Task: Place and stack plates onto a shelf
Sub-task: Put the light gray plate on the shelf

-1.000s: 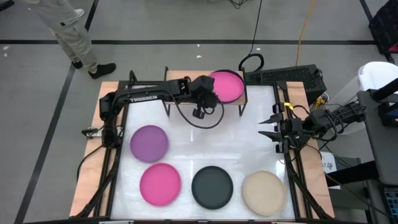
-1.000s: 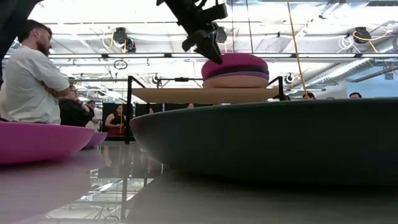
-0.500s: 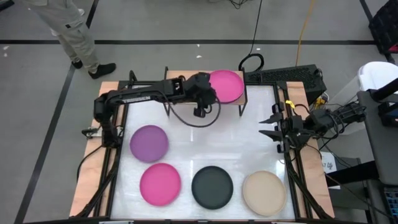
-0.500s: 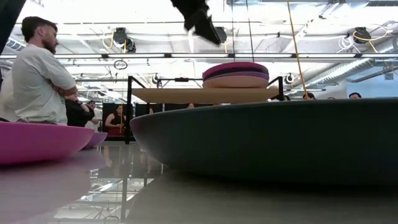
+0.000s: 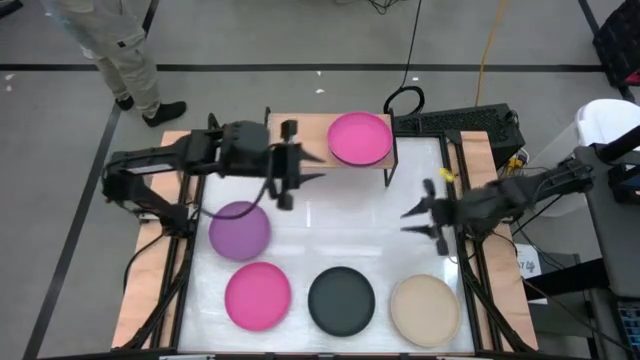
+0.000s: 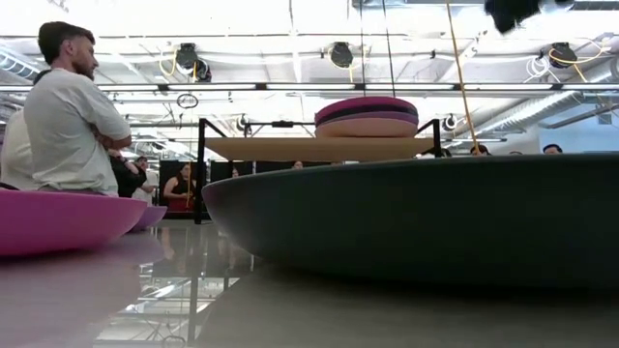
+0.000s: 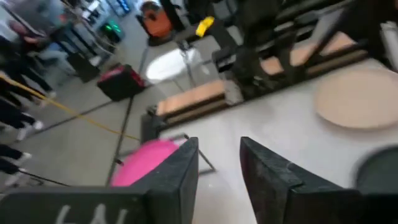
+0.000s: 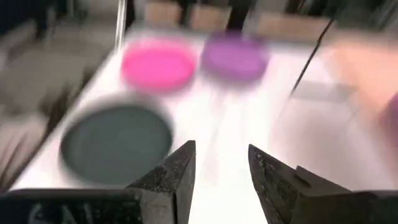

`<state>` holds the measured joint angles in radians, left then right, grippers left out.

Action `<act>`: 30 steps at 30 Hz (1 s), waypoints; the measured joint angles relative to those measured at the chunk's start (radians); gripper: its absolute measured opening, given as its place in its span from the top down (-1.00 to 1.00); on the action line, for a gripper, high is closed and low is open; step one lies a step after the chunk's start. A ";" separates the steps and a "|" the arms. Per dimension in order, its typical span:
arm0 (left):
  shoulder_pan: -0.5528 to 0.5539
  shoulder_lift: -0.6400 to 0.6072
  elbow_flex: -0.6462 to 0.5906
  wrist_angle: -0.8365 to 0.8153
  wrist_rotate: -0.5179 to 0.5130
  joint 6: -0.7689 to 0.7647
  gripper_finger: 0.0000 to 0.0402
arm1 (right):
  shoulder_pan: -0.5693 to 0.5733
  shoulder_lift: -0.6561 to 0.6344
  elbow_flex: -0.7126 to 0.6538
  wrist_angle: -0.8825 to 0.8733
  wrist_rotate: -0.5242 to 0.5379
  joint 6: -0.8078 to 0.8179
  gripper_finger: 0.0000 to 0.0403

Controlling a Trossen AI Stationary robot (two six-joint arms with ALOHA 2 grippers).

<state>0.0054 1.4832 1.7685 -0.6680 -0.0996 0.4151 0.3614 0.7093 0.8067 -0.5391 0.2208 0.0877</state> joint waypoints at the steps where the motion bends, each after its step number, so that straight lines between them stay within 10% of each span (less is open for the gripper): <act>1: -0.012 -0.018 -0.026 0.002 0.003 -0.010 0.43 | 0.000 0.026 -0.011 -0.034 -0.037 0.024 0.34; 9: -0.095 -0.210 -0.417 0.204 0.005 -0.120 0.50 | 0.001 0.183 -0.185 -0.003 -0.298 0.206 0.34; 19: -0.138 -0.434 -1.000 0.882 0.004 -0.249 0.50 | 0.000 0.256 -0.356 0.182 -0.466 0.346 0.34; 30: -0.167 -0.450 -1.275 1.185 -0.002 -0.388 0.50 | 0.001 0.270 -0.460 0.301 -0.523 0.424 0.34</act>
<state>-0.1616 1.0328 0.4937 0.5169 -0.1018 0.0270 0.3626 0.9789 0.3465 -0.2376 -0.3021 0.5119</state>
